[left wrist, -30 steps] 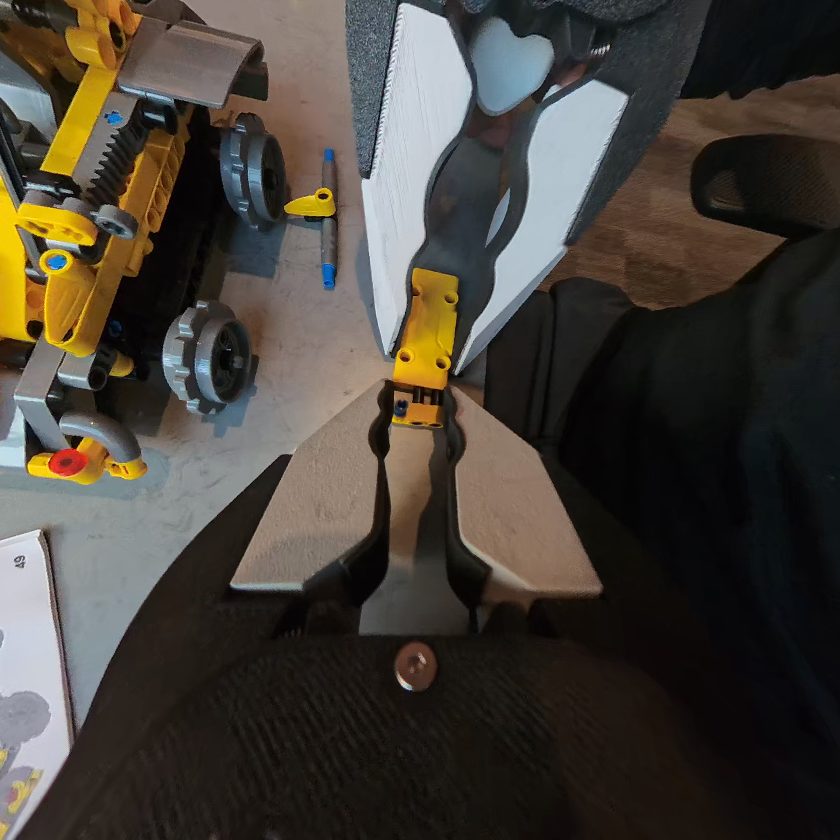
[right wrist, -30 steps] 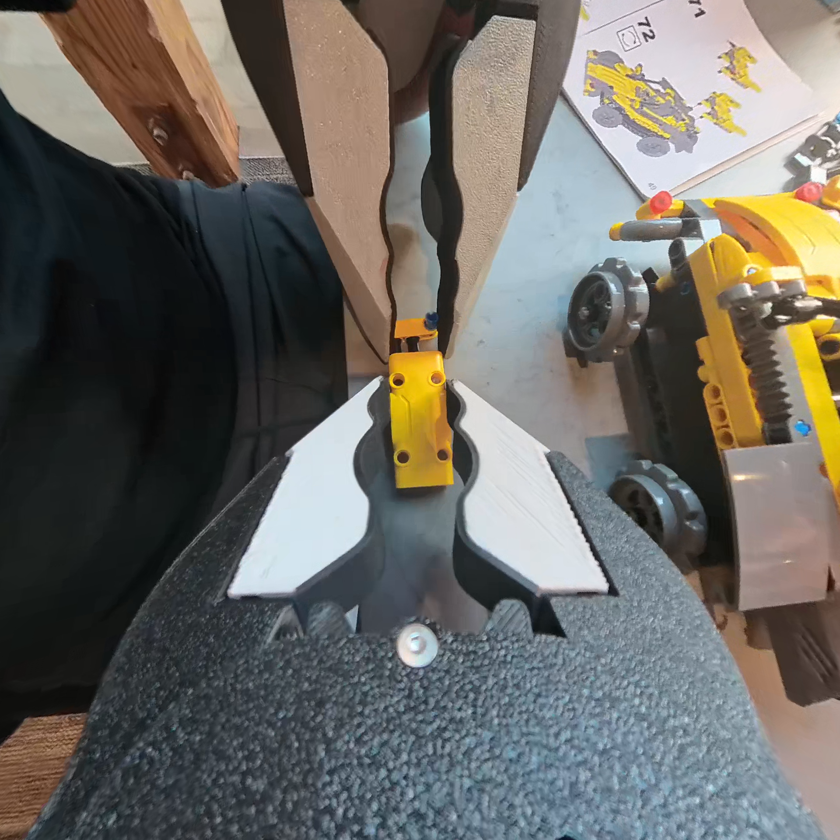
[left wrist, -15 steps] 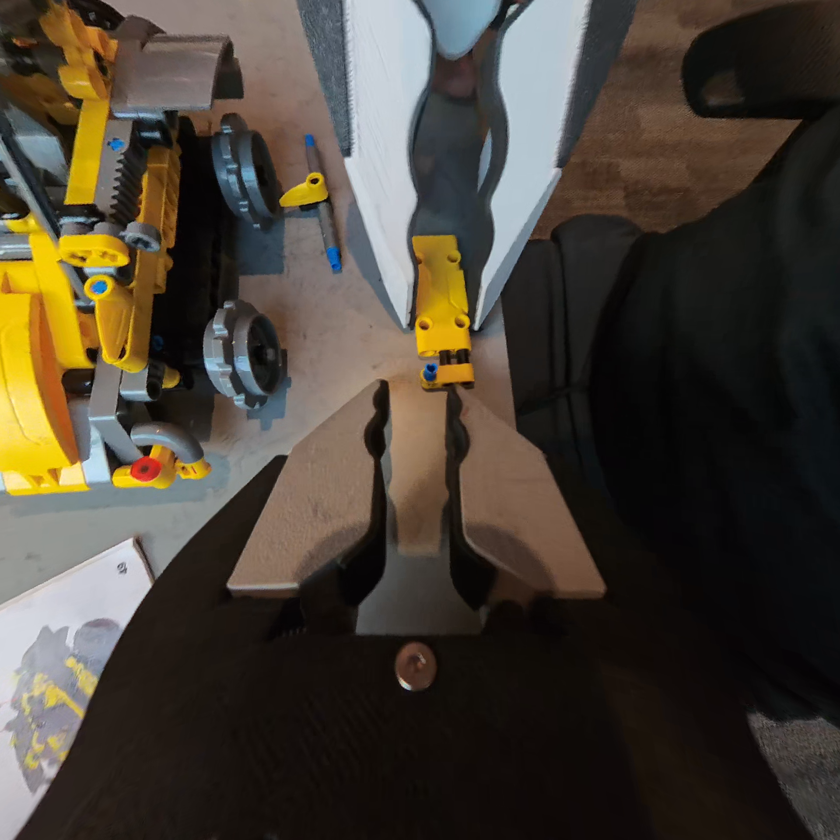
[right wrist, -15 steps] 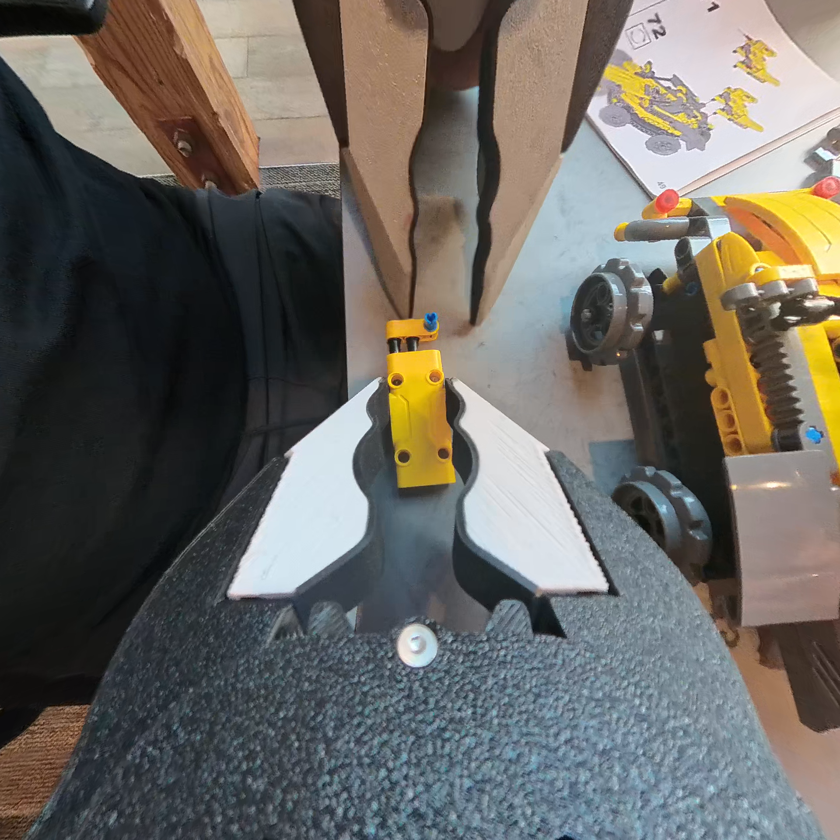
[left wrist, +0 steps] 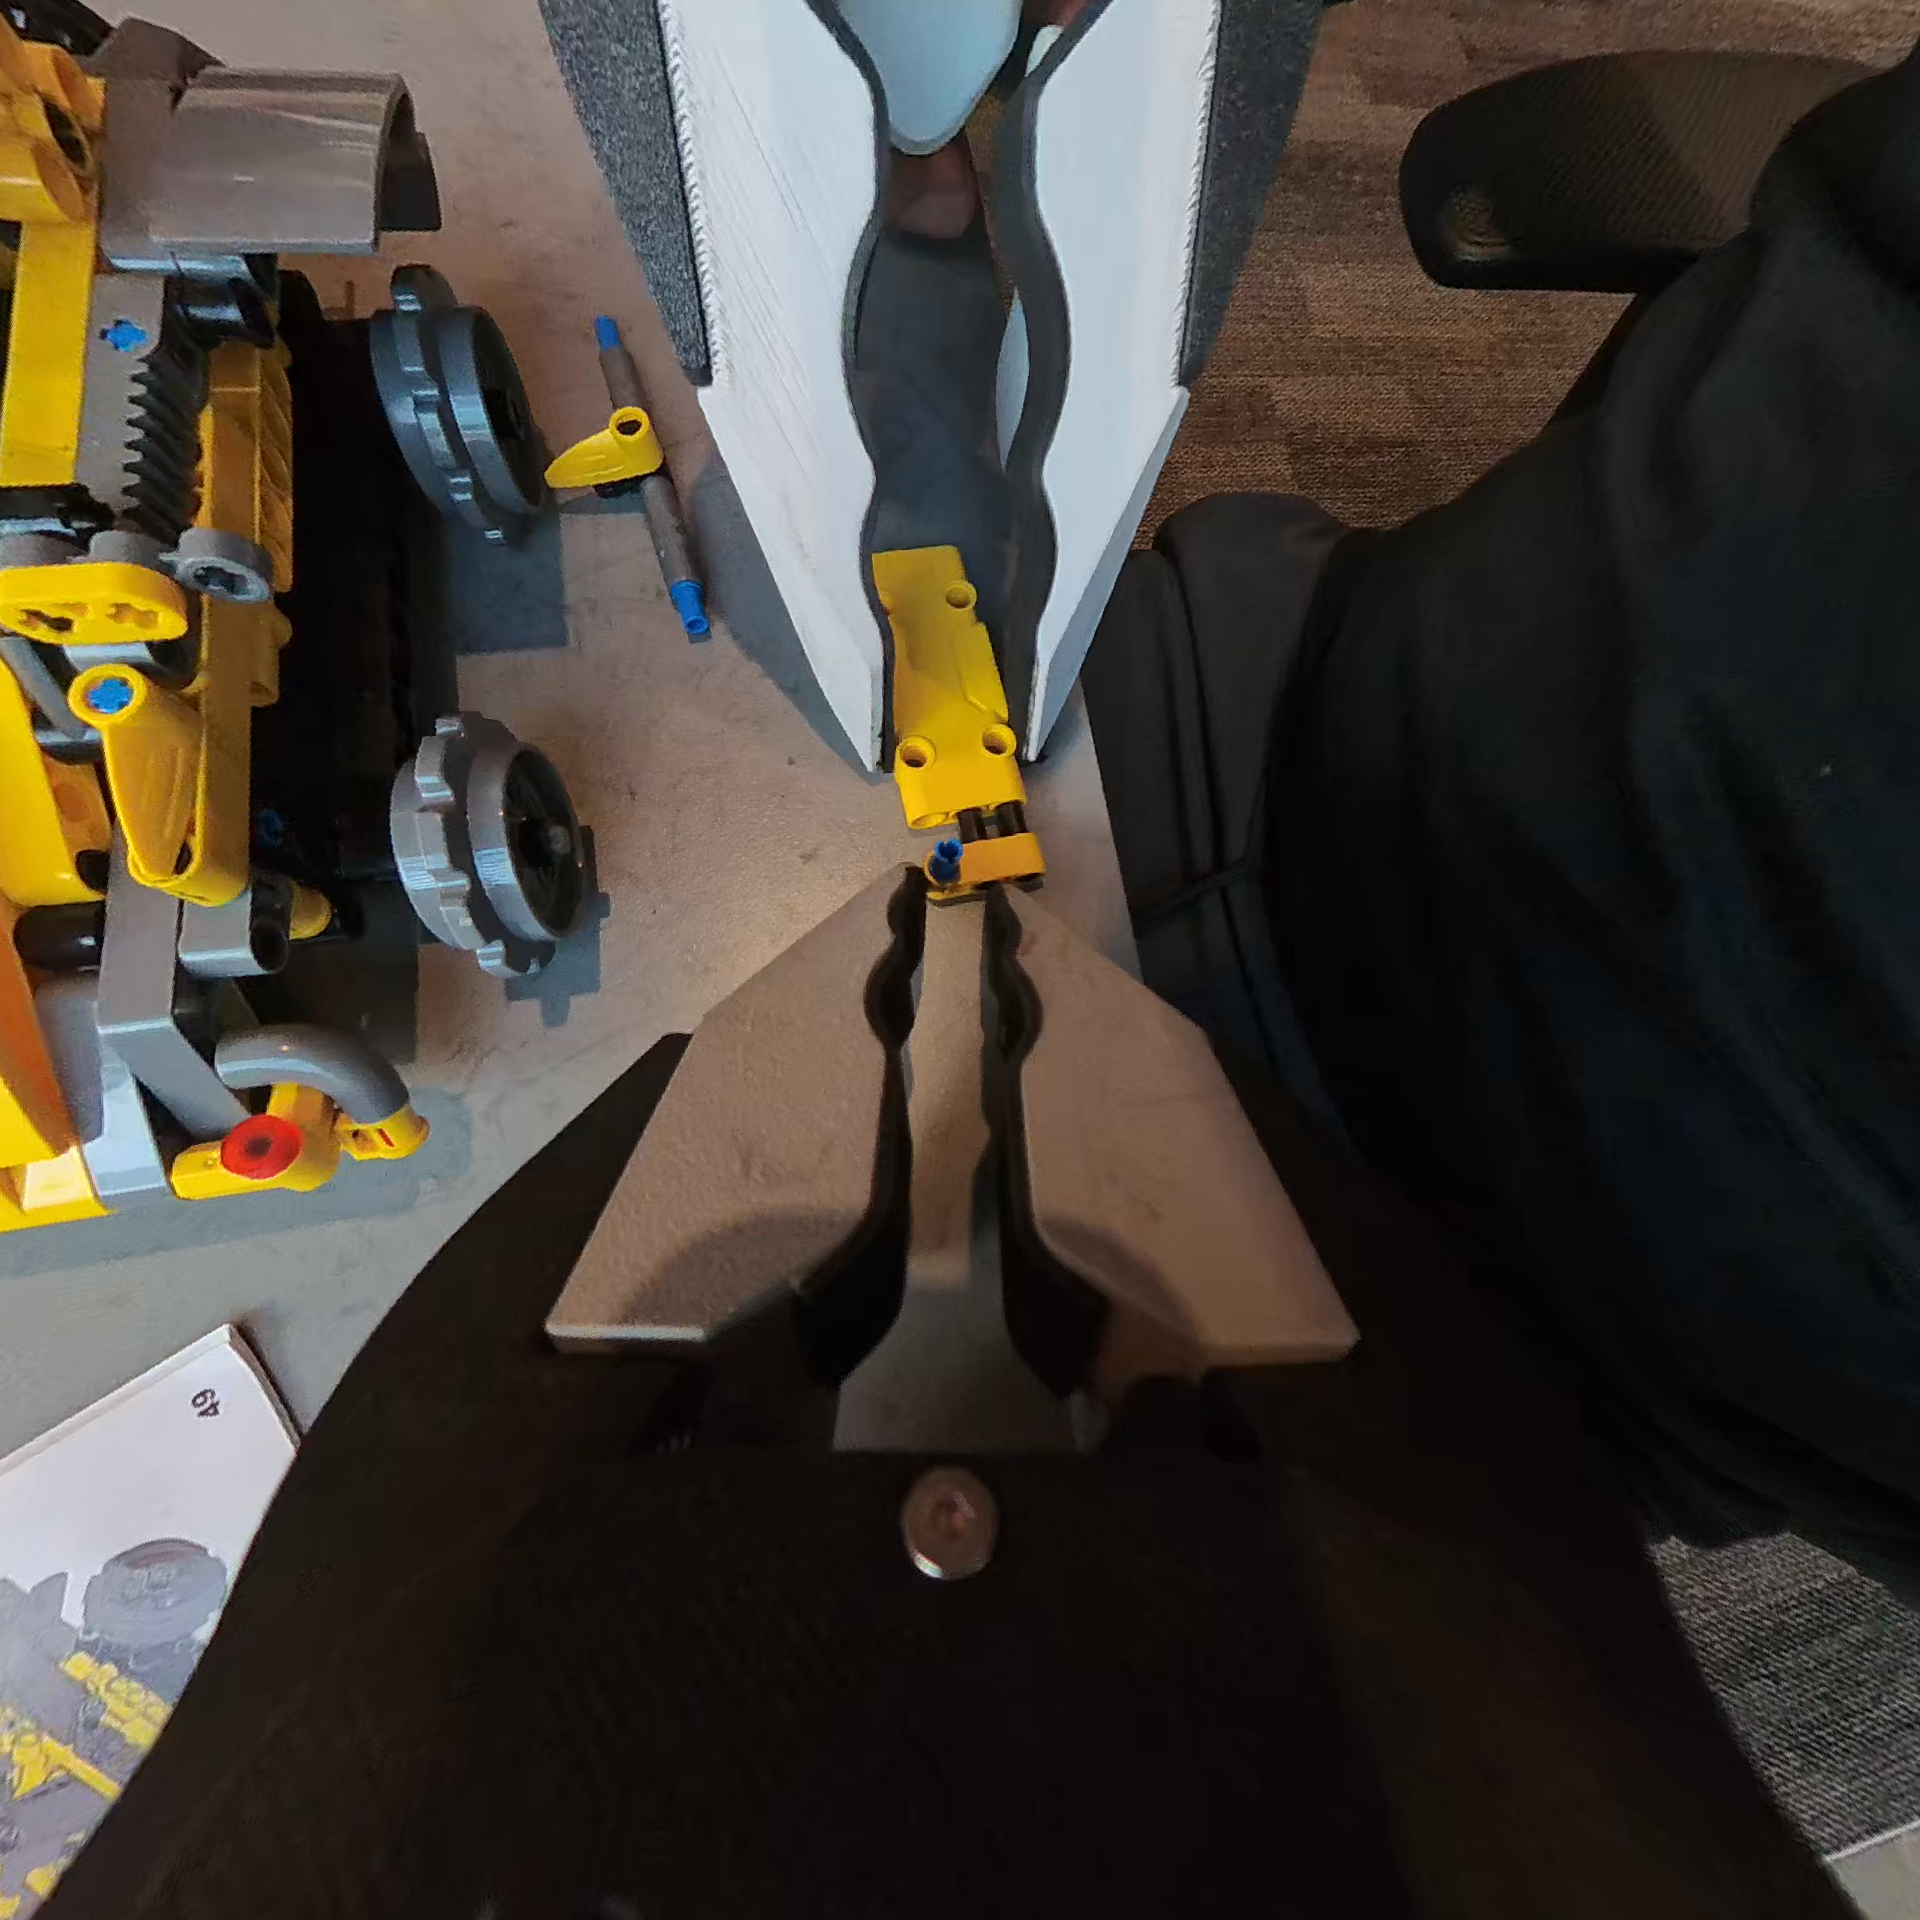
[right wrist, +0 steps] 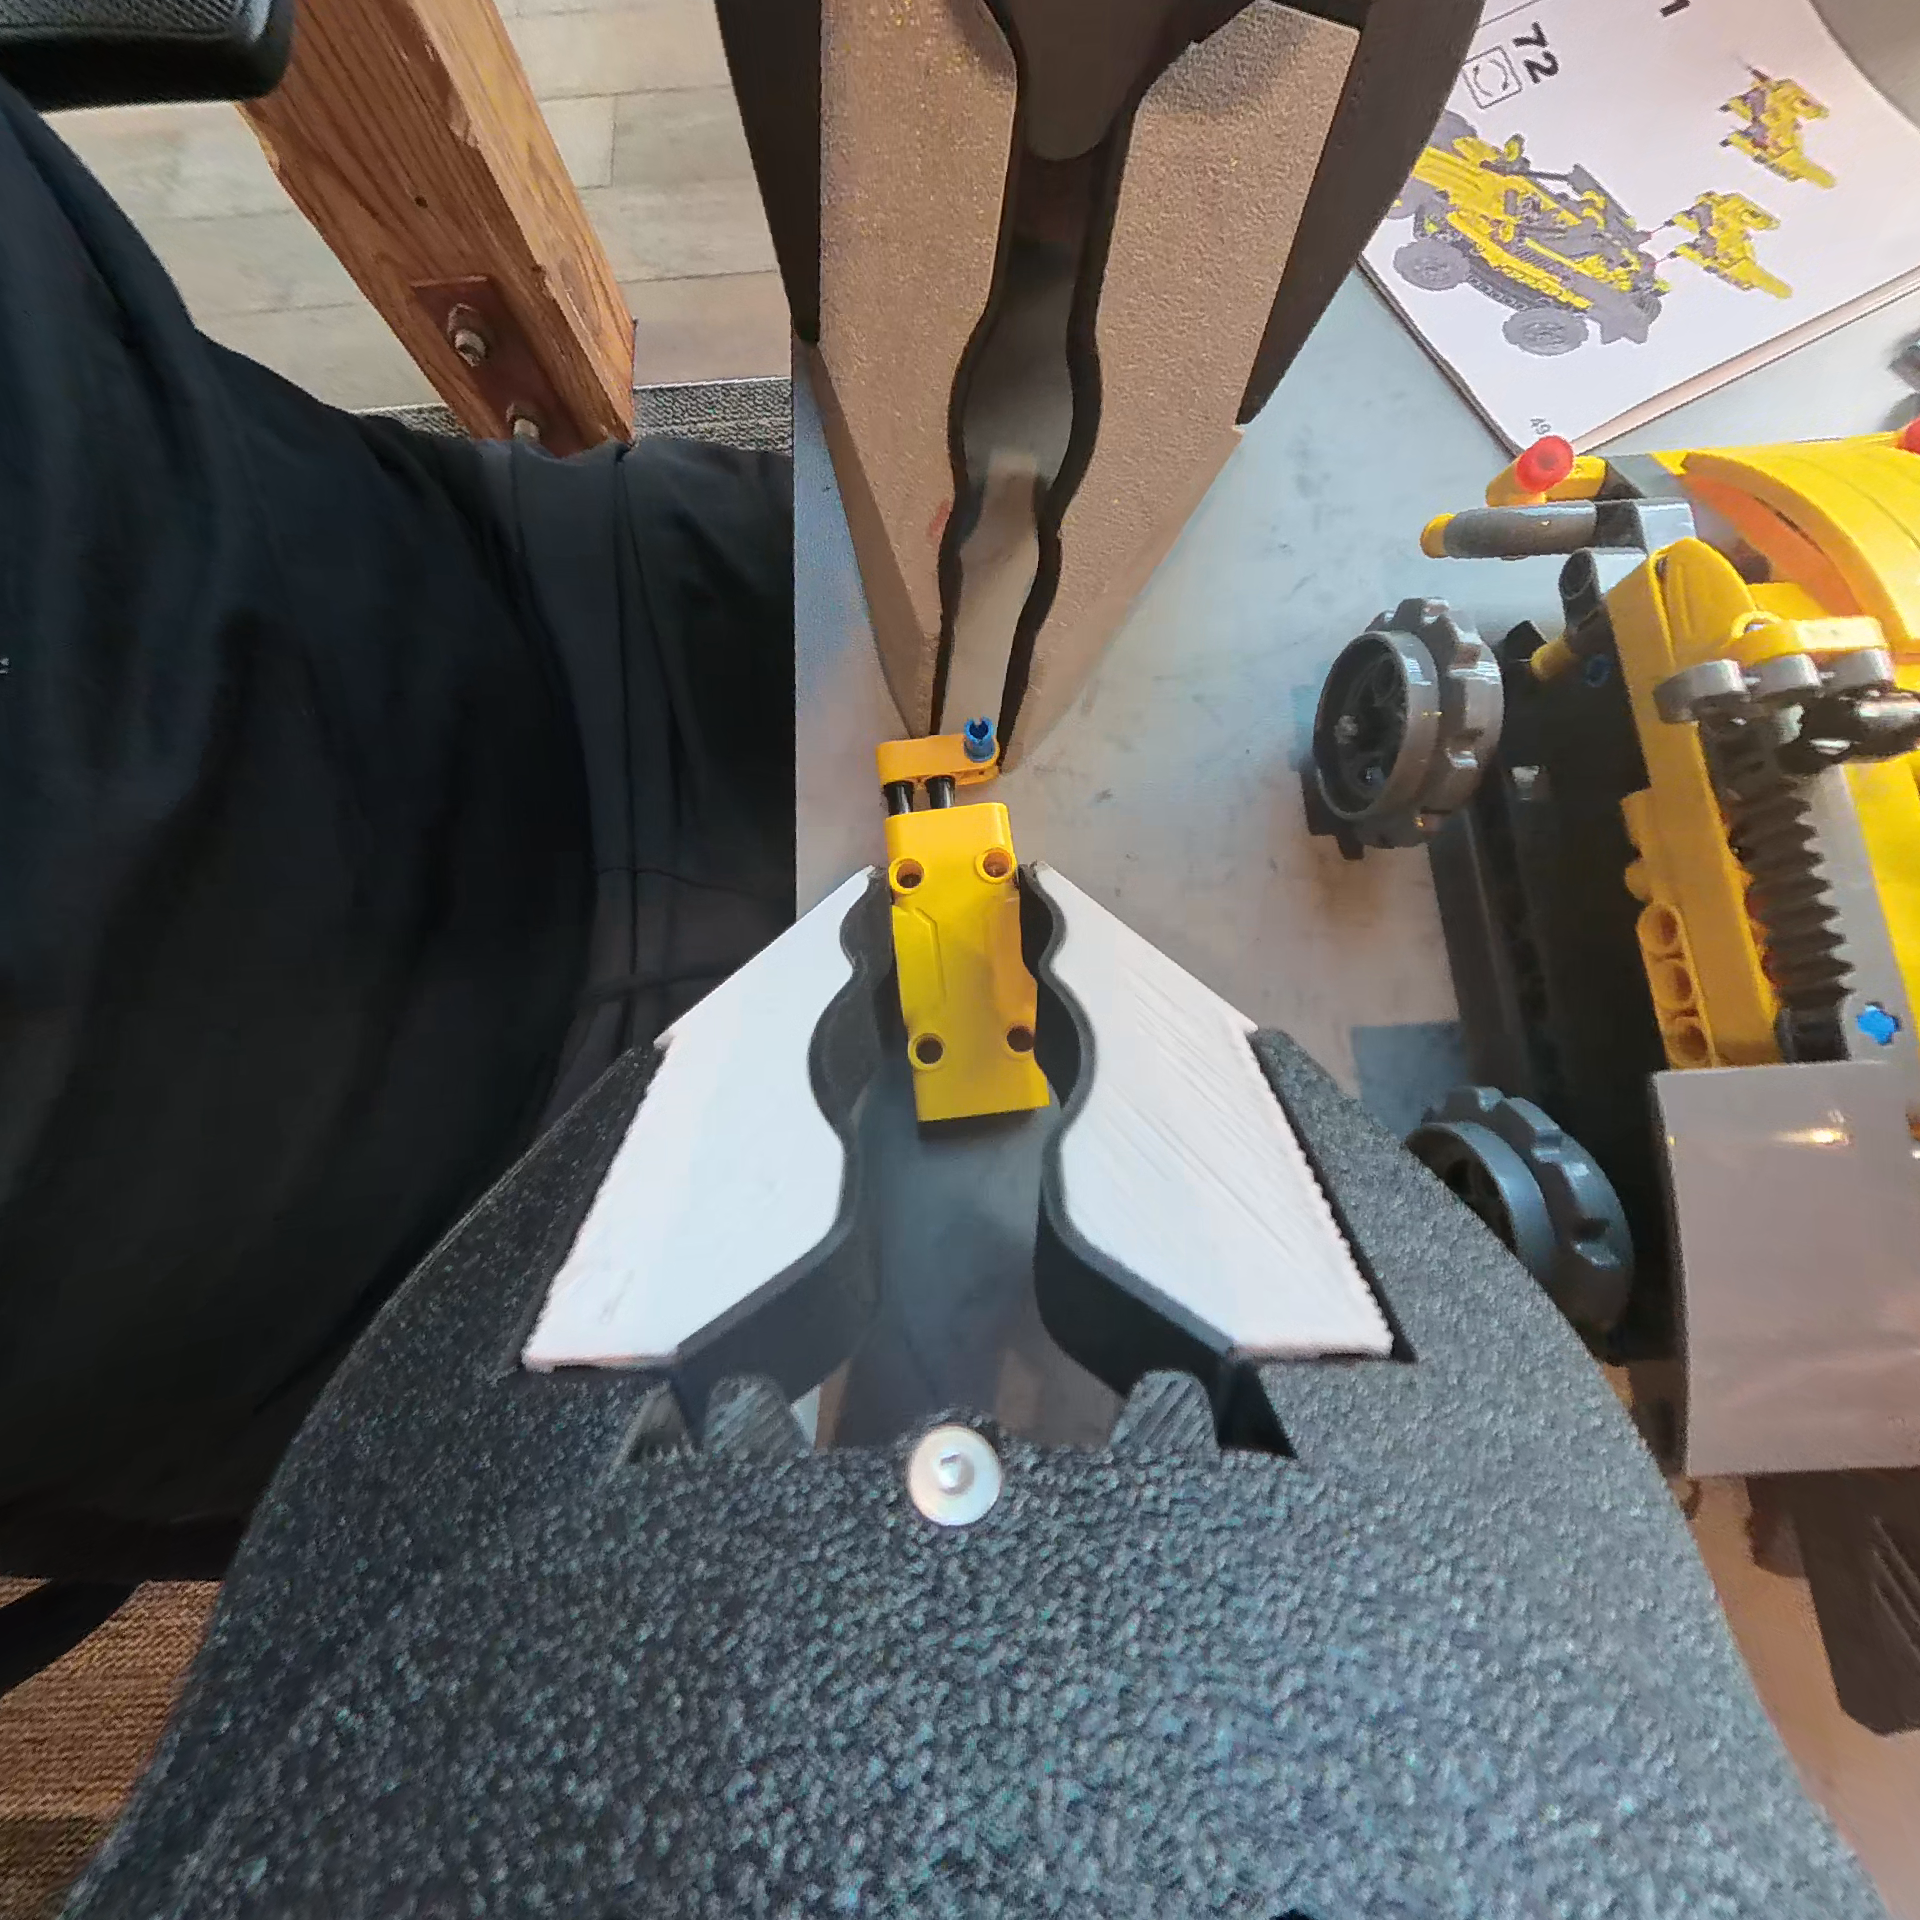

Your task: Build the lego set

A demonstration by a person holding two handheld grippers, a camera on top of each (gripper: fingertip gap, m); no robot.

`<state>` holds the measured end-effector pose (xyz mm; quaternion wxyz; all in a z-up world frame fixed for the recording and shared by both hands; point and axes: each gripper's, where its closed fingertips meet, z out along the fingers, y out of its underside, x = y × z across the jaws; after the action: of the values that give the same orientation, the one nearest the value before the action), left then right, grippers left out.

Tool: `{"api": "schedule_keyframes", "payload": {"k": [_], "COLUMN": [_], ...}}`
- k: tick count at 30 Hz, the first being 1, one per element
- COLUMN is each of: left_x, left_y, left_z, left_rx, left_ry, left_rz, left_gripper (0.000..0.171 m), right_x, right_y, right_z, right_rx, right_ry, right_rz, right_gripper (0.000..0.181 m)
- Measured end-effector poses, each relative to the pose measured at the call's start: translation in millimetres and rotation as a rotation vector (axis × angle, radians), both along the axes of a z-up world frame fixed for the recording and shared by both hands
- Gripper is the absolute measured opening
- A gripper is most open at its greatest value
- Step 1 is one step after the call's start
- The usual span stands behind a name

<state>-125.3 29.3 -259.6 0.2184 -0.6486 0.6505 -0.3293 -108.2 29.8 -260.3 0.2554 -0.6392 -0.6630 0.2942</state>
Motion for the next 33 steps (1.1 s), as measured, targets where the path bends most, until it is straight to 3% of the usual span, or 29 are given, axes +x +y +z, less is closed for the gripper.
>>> {"api": "schedule_keyframes", "payload": {"k": [8, 24, 28, 33], "left_x": [1, 5, 6, 7], "left_y": [2, 3, 4, 11], "left_z": [0, 1, 0, 7], "left_rx": [-0.019, 0.050, -0.009, -0.045], "left_ry": [0.006, 0.006, -0.001, -0.051], "left_rz": [0.011, 0.088, 0.099, 0.146], "left_gripper": [0.005, 0.004, 0.004, 0.024], "right_x": [0, -2, 1, 3], "right_y": [-1, 0, 1, 1], "right_z": [0, 0, 0, 0], "right_rx": [-0.002, 0.000, 0.002, 0.010], "right_ry": [-0.003, -0.005, -0.007, -0.004], "right_rz": [0.073, 0.017, 0.000, -0.049], "right_gripper": [0.024, 0.023, 0.024, 0.024]}}
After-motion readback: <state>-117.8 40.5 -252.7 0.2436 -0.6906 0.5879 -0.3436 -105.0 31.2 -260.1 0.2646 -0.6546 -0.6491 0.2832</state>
